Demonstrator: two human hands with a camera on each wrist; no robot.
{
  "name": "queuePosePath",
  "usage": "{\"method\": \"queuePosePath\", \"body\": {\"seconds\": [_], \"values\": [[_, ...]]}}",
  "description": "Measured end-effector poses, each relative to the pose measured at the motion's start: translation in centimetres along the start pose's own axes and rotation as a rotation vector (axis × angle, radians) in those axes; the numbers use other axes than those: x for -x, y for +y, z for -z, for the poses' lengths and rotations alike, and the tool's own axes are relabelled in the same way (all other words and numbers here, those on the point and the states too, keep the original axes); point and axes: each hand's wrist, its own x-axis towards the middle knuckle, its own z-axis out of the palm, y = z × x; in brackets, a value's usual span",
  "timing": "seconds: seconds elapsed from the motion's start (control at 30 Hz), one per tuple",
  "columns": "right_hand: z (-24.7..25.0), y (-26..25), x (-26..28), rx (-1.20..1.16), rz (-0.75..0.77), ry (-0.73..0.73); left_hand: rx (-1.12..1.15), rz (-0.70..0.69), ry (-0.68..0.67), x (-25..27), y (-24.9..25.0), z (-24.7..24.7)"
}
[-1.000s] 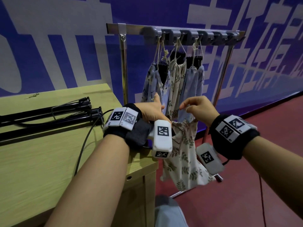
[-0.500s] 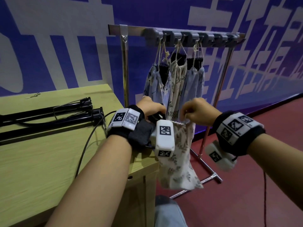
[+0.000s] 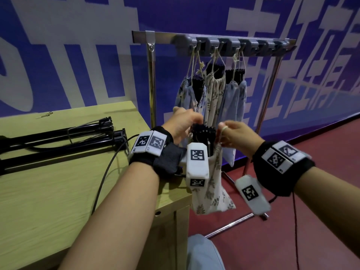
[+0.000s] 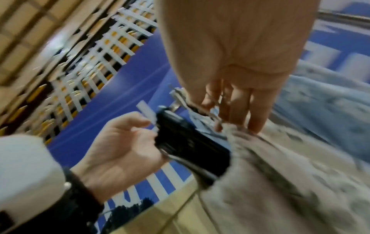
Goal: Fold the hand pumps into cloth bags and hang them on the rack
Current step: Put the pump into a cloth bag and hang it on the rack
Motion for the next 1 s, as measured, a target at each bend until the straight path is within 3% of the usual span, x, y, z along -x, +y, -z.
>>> {"method": "queuePosePath", "body": {"seconds": [0.17,0.43,0.57,0.77,0.9,1.0], "values": [[0.3,-0.8,-0.8,-0.025,-0.020,0.063,-0.223,0.008,0.055,-1.1,-0.9,0.9],[-1.6,-0.8,0.7,-0.001,0.134,0.076,-0.363,-0.061,0.223,-1.9,-0.9,1.1],[-2.1,-1.3,0.7,0.098,0.203,0.039,-0.376,-0.043,0.209,-2.0,-1.0,1.2],[-1.8,-1.9,0.6,-0.006,0.246,0.097,-0.373,-0.089,0.168,-1.8,-0.9,1.5],[-2.5,-2.3,0.8,-0.017,0.273,0.055,-0.468,-0.044,0.071,-1.7,-1.2,1.2],[-2.8,-2.8,0.8,0.034,0.311,0.052,-0.573,-0.009,0.071,-1.8,-1.3,1.2]]}}
